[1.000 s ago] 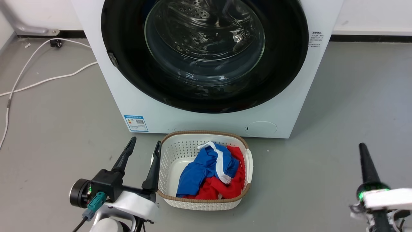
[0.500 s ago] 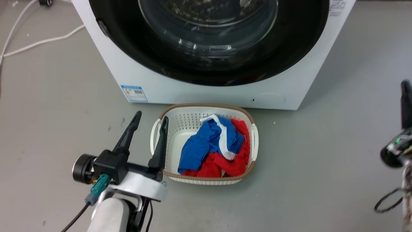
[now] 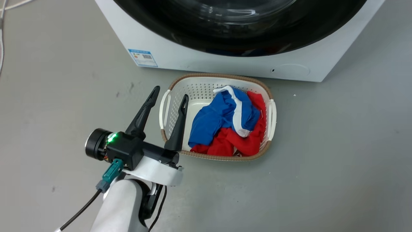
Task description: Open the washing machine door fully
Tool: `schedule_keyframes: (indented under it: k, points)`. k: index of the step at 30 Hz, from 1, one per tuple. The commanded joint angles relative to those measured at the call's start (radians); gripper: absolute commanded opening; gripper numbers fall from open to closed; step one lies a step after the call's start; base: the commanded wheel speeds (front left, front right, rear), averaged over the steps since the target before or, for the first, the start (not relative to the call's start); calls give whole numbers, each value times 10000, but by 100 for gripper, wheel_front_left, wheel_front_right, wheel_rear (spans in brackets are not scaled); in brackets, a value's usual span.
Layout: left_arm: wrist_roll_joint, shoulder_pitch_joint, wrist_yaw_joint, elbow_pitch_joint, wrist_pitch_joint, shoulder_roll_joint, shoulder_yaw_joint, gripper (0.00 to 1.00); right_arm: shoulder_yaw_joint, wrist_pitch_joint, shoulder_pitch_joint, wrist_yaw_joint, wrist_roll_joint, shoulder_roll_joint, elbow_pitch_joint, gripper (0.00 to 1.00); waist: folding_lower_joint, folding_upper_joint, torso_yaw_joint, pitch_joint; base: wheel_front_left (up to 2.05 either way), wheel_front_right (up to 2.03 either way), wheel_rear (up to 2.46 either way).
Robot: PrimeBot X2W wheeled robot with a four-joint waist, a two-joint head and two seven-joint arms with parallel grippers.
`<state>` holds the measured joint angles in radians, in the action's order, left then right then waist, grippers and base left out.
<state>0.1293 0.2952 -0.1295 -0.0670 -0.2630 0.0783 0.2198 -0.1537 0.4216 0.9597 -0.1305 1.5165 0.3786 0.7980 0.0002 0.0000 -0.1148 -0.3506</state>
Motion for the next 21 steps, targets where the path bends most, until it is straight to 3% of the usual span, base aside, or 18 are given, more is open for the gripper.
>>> schedule_keyframes:
  k: [1, 10, 21]
  points:
    - [8, 163, -16, 50, -26, -44, 45, 100, 104, 90, 440, -4, -125, 95, 226, 0, -2, 0, -154, -199, 0, 0, 0]
    - [36, 638, -7, 259, -26, -89, 349, 100, 1008, 731, 2826, -4, -1111, 365, 1708, 0, -2, 0, -478, -933, 0, 0, 0]
    - [57, 740, -8, 374, -26, -129, 467, 100, 1570, 674, 3963, -4, -1988, 310, 2514, 0, -2, 0, -658, -1245, 0, 0, 0]
